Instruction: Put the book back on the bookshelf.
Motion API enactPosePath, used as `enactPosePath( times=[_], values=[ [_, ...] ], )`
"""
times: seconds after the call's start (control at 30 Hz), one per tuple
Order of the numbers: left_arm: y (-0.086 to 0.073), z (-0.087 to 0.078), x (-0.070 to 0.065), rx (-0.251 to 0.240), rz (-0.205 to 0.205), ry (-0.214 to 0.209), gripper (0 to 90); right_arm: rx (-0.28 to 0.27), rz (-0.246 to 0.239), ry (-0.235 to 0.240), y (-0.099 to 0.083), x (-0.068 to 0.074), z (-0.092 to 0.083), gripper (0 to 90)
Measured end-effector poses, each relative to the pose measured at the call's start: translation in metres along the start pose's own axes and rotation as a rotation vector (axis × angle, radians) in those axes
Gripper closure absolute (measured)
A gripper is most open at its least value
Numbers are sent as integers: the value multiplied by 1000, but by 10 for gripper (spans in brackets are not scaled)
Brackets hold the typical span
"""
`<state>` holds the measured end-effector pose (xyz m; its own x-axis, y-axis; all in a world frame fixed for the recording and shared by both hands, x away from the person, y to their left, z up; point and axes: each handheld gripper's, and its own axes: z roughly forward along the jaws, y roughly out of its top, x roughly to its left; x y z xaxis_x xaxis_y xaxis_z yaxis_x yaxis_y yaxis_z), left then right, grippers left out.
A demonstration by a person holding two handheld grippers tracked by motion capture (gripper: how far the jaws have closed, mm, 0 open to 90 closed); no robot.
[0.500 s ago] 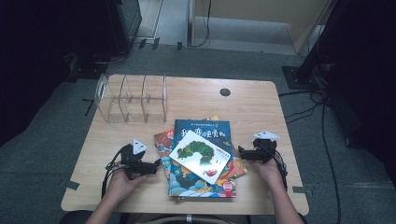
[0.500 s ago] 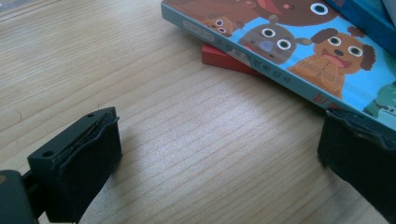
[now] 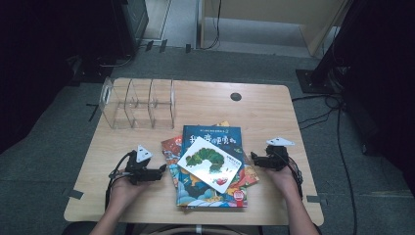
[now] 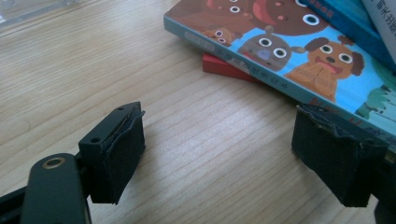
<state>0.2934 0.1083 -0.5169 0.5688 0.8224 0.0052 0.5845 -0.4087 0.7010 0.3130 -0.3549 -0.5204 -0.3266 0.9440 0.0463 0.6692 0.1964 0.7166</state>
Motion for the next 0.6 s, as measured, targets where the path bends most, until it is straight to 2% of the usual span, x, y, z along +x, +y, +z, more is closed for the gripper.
enactPosePath(
  times=[0.07, 0.1, 0.2, 0.27, 0.33, 0.4, 0.5, 0.6],
  values=[
    [0, -1, 0, 5, 2, -1, 183, 1, 25, 22, 0, 0, -1, 195],
    [0, -2, 0, 7, 1, -1, 191, 3, 19, 19, 1, 0, -2, 231],
    [1, -4, -1, 2, 18, -24, 305, 21, 20, 33, 3, 0, -5, 305],
    [5, -5, -2, 13, 48, -38, 316, 27, 18, 52, 5, 0, -6, 333],
    [7, -7, -4, -1, 75, -37, 354, 17, -2, 48, 7, 2, -7, 349],
    [8, -9, -4, -14, 71, -45, 401, 1, -19, 41, 8, 4, -11, 366],
    [12, -10, -1, 3, 33, -116, 430, -19, -23, 47, 10, 8, -16, 400],
    [18, -12, 1, 10, 45, -137, 459, -27, -11, 79, 11, 11, -20, 446]
  ],
)
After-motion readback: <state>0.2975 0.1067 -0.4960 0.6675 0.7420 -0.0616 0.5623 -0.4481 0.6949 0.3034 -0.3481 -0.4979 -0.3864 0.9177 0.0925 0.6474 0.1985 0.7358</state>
